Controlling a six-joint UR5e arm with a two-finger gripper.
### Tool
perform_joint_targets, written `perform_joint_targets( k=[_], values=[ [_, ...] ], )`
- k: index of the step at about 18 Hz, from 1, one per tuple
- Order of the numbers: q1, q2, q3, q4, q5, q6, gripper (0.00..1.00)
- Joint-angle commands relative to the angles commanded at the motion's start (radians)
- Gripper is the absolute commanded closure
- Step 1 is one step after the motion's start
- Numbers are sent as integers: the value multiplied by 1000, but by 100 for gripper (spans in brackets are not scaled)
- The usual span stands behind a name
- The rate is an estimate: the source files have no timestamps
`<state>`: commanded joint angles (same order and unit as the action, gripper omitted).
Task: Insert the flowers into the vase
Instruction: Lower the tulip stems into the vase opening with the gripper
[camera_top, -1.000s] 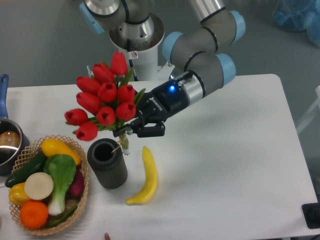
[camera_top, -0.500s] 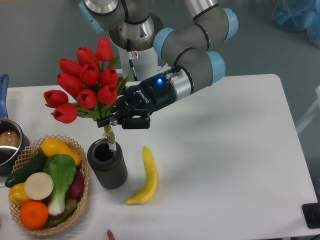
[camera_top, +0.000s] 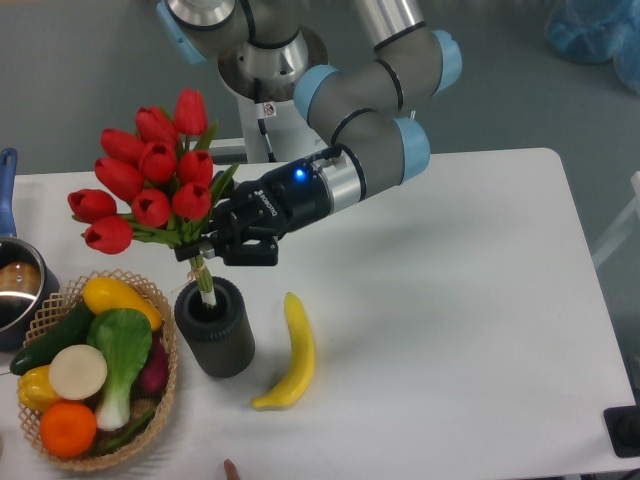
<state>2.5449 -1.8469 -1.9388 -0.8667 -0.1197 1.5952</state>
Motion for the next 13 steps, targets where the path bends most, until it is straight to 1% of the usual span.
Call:
perform_joint_targets(
  k=[2,8,11,13],
  values=[
    [0,-2,-18,0,0,37,74],
    [-2,-8,-37,0,0,40,74],
    [-2,-11,-61,0,-2,42,74],
    [-2,-18,-63,0,-2,46,74]
  ],
)
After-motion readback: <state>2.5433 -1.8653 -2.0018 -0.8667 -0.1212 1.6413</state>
